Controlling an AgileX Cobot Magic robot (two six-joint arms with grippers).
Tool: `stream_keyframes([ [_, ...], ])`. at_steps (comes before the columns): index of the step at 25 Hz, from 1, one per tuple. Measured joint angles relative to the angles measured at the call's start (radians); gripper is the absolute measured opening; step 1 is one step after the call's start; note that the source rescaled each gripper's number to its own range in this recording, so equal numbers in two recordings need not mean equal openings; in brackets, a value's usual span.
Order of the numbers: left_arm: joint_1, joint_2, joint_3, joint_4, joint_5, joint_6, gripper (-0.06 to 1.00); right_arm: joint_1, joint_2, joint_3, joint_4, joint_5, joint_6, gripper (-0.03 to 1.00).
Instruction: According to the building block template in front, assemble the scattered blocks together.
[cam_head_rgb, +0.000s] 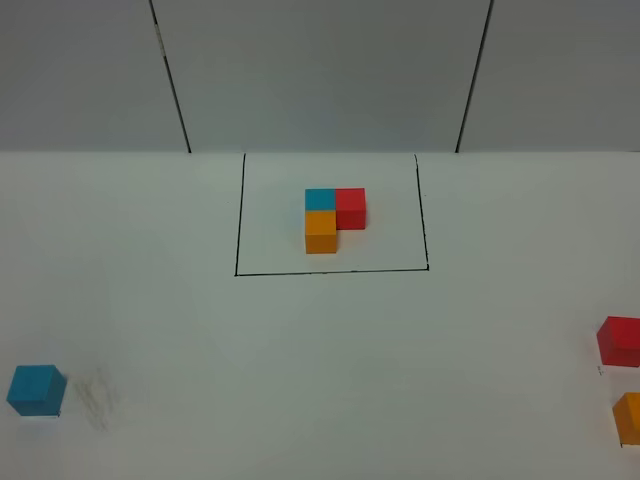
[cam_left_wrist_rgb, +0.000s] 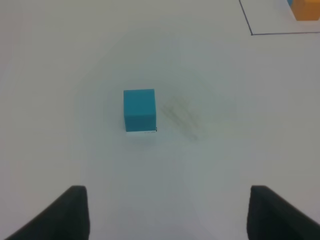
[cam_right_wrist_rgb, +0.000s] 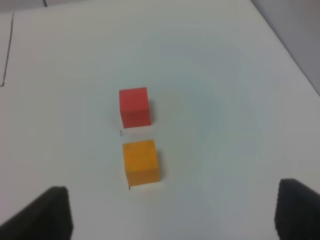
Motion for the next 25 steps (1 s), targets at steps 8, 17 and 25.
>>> stream_keyframes([
  [8,0.0,0.0,0.0,0.0,0.0,0.0,0.46,0.0,0.0,0.0,0.0,0.0,0.0,0.72],
  [17,0.0,0.0,0.0,0.0,0.0,-0.001,0.46,0.0,0.0,0.0,0.0,0.0,0.0,0.72],
  [25,0.0,0.0,0.0,0.0,0.0,-0.001,0.46,0.0,0.0,0.0,0.0,0.0,0.0,0.72],
])
